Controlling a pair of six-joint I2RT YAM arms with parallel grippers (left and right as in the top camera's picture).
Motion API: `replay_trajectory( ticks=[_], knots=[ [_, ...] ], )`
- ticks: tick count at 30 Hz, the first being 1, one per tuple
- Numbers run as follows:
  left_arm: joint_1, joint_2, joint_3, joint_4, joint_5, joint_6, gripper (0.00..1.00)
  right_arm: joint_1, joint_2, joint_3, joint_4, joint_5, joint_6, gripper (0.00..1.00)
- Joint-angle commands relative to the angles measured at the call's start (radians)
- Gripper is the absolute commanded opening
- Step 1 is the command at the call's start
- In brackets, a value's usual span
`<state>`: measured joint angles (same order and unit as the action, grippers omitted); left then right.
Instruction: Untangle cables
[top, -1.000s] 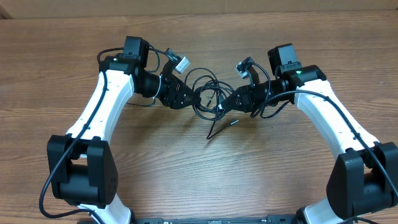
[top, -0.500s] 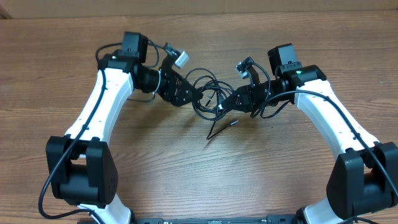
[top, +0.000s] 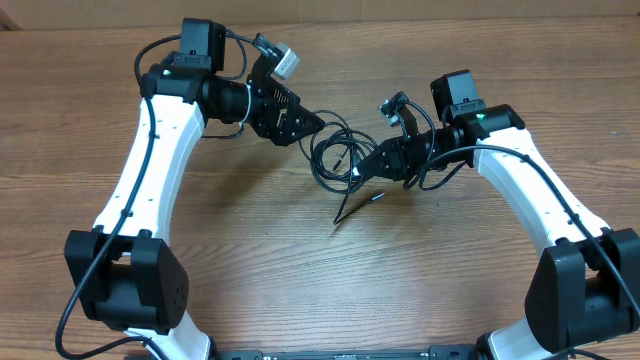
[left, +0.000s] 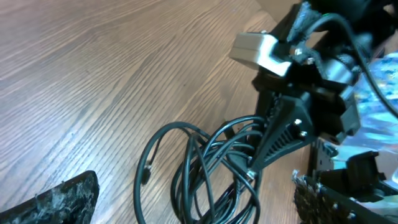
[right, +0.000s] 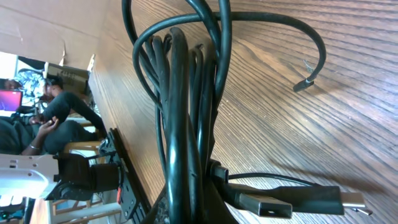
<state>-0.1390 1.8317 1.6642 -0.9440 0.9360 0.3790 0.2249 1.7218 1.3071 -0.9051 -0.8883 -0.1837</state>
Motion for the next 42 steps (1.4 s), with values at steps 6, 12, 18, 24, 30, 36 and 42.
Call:
replay_trajectory(
  ticks=[6,12,18,24,30,36,42],
  knots=[
    [-0.153,-0.014,0.024,0.029,-0.468,-0.14,0.99,0.004,0.0,0.019,0.006,-0.01,0.0,0.04],
    [-0.255,-0.013,0.023,0.076,-0.896,-0.278,1.0,0.004,0.0,0.019,0.004,-0.011,0.0,0.04],
    [-0.26,0.001,0.016,0.084,-0.943,-0.293,1.0,0.004,0.0,0.019,-0.002,-0.011,0.0,0.04],
    [-0.269,0.067,0.002,0.066,-0.882,-0.256,1.0,0.004,0.0,0.019,0.0,-0.011,0.0,0.04],
    [-0.263,0.173,0.002,0.025,-0.971,-0.305,0.94,0.004,0.0,0.019,-0.009,-0.011,0.0,0.04],
    [-0.171,0.205,0.002,-0.089,-1.274,-0.586,0.9,0.003,0.0,0.019,-0.012,-0.01,0.0,0.04],
    [-0.014,0.197,0.002,-0.123,-1.221,-0.744,0.91,0.003,0.0,0.019,-0.026,0.05,0.066,0.04]
  ],
)
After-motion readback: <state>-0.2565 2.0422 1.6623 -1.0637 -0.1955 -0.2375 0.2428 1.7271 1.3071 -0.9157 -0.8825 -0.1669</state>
